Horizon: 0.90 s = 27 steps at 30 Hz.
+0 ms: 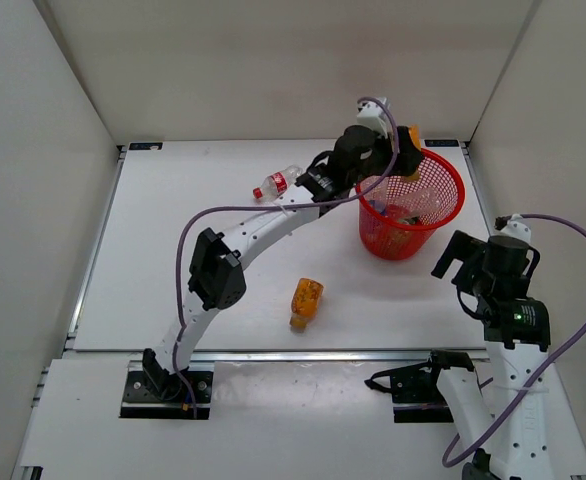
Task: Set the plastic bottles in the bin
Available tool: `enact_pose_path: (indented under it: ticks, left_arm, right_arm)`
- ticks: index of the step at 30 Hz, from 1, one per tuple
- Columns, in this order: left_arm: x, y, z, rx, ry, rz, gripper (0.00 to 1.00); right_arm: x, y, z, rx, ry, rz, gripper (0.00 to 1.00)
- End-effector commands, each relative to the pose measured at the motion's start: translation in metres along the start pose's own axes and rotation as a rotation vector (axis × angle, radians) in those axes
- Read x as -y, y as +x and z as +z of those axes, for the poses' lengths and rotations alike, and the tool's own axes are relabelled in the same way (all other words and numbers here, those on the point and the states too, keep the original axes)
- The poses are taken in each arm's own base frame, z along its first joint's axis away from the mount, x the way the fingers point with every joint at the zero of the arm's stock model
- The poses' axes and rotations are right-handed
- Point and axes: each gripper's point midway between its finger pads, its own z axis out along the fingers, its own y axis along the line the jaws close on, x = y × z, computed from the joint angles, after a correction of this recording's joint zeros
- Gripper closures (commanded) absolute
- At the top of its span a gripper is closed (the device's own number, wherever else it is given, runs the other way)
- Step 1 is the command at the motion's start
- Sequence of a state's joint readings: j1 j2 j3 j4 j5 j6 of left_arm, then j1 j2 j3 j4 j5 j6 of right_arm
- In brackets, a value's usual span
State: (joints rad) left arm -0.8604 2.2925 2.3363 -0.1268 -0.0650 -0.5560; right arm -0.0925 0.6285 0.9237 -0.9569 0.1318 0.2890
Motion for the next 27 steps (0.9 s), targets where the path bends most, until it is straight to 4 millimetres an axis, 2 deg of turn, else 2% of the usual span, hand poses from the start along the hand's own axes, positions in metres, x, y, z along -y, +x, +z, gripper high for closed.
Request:
enact_pose_path:
  ticks: [1,2,3,4,7,8,9,10,11,12,13,14,15,16,17,18,19,20,21,22,23,24,25,26,27]
  left_arm:
    - [0.038,-0.041,-0.033,0.049,0.071,0.039,0.09]
    - [0.041,-0.029,-0.035,0.035,0.059,0.054,0.07]
    - [0.044,-0.037,-0.041,0.056,0.046,0.093,0.02]
    - [0.046,-0.034,-0.046,0.037,0.042,0.106,0.01]
    - [0.056,-0.05,-0.06,0.024,0.059,0.122,0.01]
    - [0.049,-0.041,-0.062,-0.006,0.05,0.123,0.01]
    - [0.05,-0.055,-0.073,0.018,0.04,0.132,0.01]
    - [0.044,-0.059,-0.084,0.012,0.004,0.148,0.01]
    - [0.027,-0.041,-0.088,-0.031,-0.051,0.167,0.01]
    - [0.018,-0.036,-0.103,-0.052,-0.081,0.185,0.01]
    - [0.017,-0.058,-0.122,-0.01,-0.111,0.183,0.01]
    - [-0.009,-0.038,-0.13,-0.063,-0.172,0.192,0.01]
    - [-0.025,-0.033,-0.15,-0.091,-0.213,0.182,0.02]
    - [-0.032,-0.048,-0.169,-0.058,-0.258,0.151,0.01]
    - [-0.054,-0.04,-0.192,-0.087,-0.319,0.135,0.02]
    - [-0.083,-0.02,-0.207,-0.14,-0.391,0.136,0.01]
    - [-0.089,-0.028,-0.228,-0.108,-0.43,0.112,0.01]
    - [-0.109,-0.021,-0.251,-0.117,-0.496,0.101,0.01]
    - [-0.135,0.002,-0.272,-0.181,-0.568,0.104,0.02]
    - [-0.144,-0.011,-0.292,-0.145,-0.602,0.076,0.02]
    - [-0.159,0.001,-0.316,-0.18,-0.665,0.059,0.02]
    - [-0.183,0.016,-0.338,-0.224,-0.742,0.054,0.02]
    - [-0.198,0.021,-0.362,-0.216,-0.791,0.025,0.01]
    - [-0.196,0.017,-0.379,-0.195,-0.788,-0.01,0.01]
    - [-0.207,0.022,-0.402,-0.195,-0.82,-0.032,0.01]
  right_arm:
    - [-0.004,-0.017,-0.007,0.062,-0.014,-0.005,0.01]
    - [-0.003,-0.019,-0.007,0.063,-0.01,-0.005,0.01]
    - [-0.003,-0.019,-0.007,0.057,-0.009,-0.011,0.01]
    - [-0.003,-0.017,-0.003,0.037,-0.007,-0.028,0.01]
    - [-0.013,-0.021,-0.003,0.033,-0.058,-0.062,0.0]
    - [-0.019,-0.022,-0.004,0.035,-0.092,-0.077,0.0]
    - [-0.026,-0.029,-0.008,0.052,-0.118,-0.08,0.01]
    - [-0.034,-0.034,-0.014,0.063,-0.157,-0.092,0.01]
    - [-0.04,-0.034,-0.016,0.059,-0.18,-0.095,0.01]
    - [-0.05,-0.035,-0.022,0.064,-0.217,-0.113,0.01]
    - [-0.057,-0.038,-0.024,0.056,-0.234,-0.115,0.0]
    - [-0.064,-0.032,-0.021,0.029,-0.248,-0.14,0.01]
    - [-0.077,-0.031,-0.026,0.019,-0.284,-0.168,0.01]
    - [-0.083,-0.031,-0.026,0.016,-0.294,-0.177,0.01]
    - [-0.098,-0.026,-0.026,0.001,-0.327,-0.215,0.01]
    - [-0.115,-0.019,-0.028,-0.014,-0.358,-0.257,0.0]
    - [-0.127,-0.018,-0.032,-0.009,-0.386,-0.274,0.01]
    - [-0.149,-0.009,-0.034,-0.015,-0.414,-0.324,0.0]
    - [-0.175,0.004,-0.04,-0.021,-0.459,-0.378,0.0]
    - [-0.194,0.011,-0.051,-0.01,-0.515,-0.417,0.01]
    - [-0.207,0.021,-0.047,-0.032,-0.513,-0.467,0.0]
    - [-0.229,0.037,-0.048,-0.076,-0.554,-0.515,0.01]
    - [-0.245,0.047,-0.046,-0.1,-0.572,-0.533,0.01]
    - [-0.253,0.06,-0.043,-0.142,-0.587,-0.541,0.01]
    - [-0.264,0.074,-0.041,-0.177,-0.593,-0.537,0.01]
